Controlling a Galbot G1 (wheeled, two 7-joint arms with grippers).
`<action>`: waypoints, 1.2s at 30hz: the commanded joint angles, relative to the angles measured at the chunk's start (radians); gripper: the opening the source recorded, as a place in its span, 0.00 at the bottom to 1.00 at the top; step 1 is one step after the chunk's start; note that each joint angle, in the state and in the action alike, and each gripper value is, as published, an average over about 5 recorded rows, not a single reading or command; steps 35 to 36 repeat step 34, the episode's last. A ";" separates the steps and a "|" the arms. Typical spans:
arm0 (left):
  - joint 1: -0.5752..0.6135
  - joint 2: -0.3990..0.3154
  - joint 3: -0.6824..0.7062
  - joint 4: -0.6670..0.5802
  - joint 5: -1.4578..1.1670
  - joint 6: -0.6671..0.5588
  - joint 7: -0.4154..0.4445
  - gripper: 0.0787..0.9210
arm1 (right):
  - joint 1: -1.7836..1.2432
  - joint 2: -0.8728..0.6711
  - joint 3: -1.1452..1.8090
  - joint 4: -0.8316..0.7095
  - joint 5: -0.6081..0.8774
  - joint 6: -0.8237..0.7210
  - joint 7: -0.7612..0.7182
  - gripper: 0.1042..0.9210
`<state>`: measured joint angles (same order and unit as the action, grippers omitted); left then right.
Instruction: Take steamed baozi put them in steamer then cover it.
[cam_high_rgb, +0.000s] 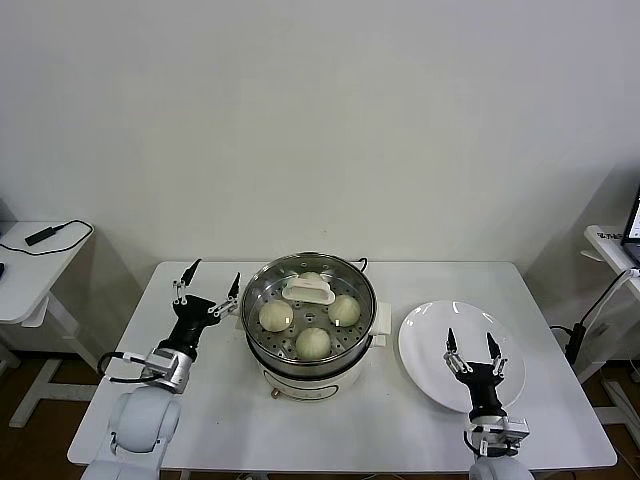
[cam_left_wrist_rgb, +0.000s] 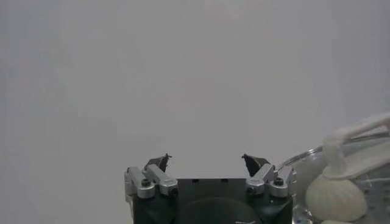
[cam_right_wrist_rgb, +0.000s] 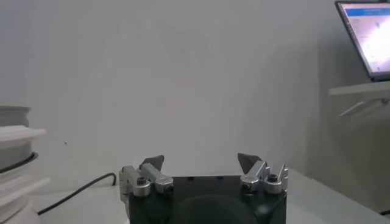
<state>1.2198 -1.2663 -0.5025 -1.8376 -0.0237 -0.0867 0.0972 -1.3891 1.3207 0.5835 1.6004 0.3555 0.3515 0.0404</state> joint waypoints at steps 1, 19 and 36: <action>0.028 -0.005 -0.038 0.039 -0.096 -0.091 0.010 0.88 | -0.009 -0.001 -0.001 0.004 0.026 0.000 -0.008 0.88; 0.143 -0.029 -0.073 0.021 -0.066 -0.107 -0.014 0.88 | -0.002 -0.002 0.002 0.021 0.014 -0.009 0.003 0.88; 0.197 -0.047 -0.086 0.003 -0.057 -0.137 -0.011 0.88 | 0.004 0.006 -0.003 0.026 -0.016 0.012 -0.010 0.88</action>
